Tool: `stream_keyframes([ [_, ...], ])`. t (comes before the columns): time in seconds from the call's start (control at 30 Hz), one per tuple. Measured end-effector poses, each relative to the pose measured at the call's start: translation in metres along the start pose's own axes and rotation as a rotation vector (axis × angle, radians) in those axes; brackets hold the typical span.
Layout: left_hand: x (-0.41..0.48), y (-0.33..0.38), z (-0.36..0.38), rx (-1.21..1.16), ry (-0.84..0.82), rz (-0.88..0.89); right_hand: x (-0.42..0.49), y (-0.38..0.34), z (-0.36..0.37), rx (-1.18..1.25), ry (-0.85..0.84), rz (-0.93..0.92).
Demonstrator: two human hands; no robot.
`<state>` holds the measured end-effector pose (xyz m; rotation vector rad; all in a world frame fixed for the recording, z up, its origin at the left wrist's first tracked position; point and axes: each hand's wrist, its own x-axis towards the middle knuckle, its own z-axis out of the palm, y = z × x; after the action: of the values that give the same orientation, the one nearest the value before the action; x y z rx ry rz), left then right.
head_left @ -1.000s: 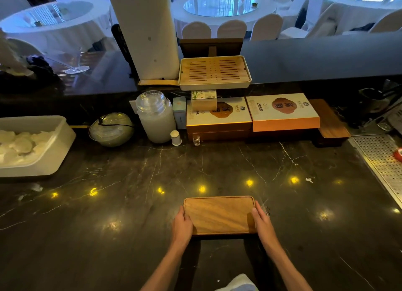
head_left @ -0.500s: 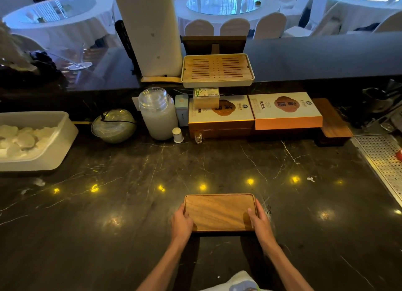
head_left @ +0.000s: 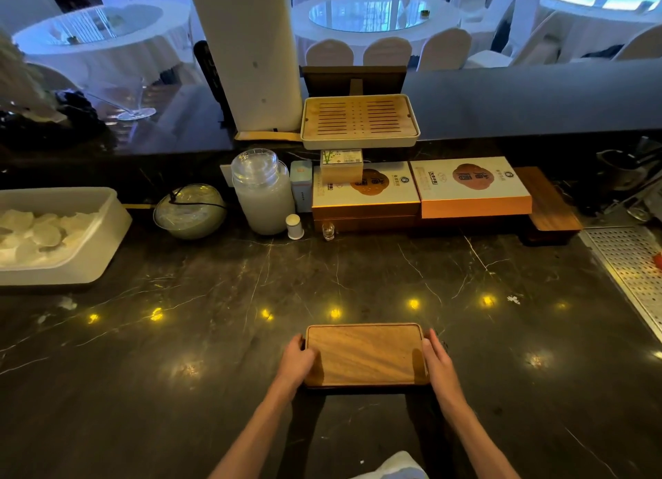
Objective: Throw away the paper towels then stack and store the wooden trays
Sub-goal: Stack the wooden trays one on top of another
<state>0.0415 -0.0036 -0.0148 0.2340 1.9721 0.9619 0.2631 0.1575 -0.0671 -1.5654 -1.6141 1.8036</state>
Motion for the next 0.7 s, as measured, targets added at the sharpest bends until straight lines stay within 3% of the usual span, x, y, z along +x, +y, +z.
stream_keyframes([
  [0.47, -0.002, 0.002, 0.009, -0.029, -0.042, -0.017, 0.000, -0.001, 0.002, 0.090, -0.110, 0.020],
  [0.7, -0.002, 0.008, 0.001, -0.157, -0.090, -0.069, 0.004, -0.003, -0.001, 0.058, -0.095, 0.013],
])
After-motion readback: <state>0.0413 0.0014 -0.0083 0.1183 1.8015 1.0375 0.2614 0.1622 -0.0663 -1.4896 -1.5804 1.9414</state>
